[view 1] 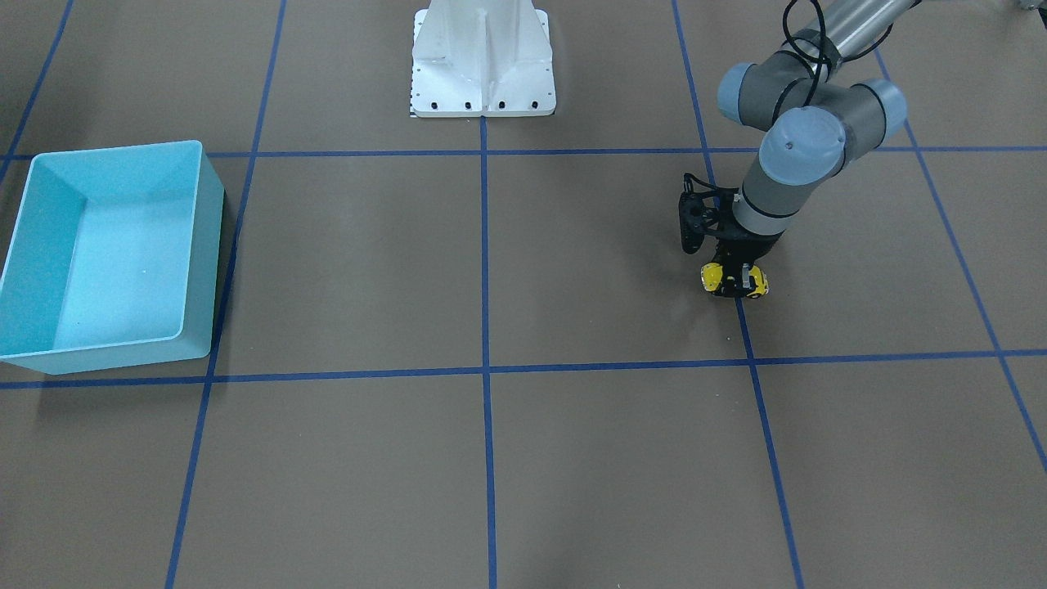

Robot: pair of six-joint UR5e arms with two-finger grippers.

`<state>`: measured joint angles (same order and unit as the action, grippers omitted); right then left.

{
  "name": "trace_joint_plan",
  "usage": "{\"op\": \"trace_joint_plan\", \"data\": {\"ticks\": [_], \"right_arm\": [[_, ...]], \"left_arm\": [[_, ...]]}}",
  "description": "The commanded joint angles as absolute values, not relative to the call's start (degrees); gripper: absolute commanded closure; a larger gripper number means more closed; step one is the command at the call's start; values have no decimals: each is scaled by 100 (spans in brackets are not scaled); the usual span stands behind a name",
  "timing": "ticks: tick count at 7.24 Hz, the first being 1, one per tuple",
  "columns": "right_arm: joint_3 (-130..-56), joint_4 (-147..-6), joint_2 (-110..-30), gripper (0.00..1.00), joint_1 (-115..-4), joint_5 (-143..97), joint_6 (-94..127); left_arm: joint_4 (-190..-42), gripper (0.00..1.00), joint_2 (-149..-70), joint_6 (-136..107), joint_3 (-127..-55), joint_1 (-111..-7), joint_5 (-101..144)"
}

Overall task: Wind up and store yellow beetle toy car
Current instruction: 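Keep pulling the car backward along the table with the left gripper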

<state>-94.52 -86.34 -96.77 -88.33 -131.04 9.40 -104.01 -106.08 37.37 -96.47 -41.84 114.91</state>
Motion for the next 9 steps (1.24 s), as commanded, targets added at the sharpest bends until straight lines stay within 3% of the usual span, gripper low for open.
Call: {"op": "trace_joint_plan", "data": {"ticks": [1, 9], "right_arm": [[-9448, -8631, -9677, 0, -8833, -13096, 940], [-9448, -8640, -9677, 0, -8833, -13096, 940]], "left_arm": [[-10476, 100, -10538, 3866, -9650, -4254, 11610], [-10749, 100, -10073, 4192, -9668, -4464, 11812]]}}
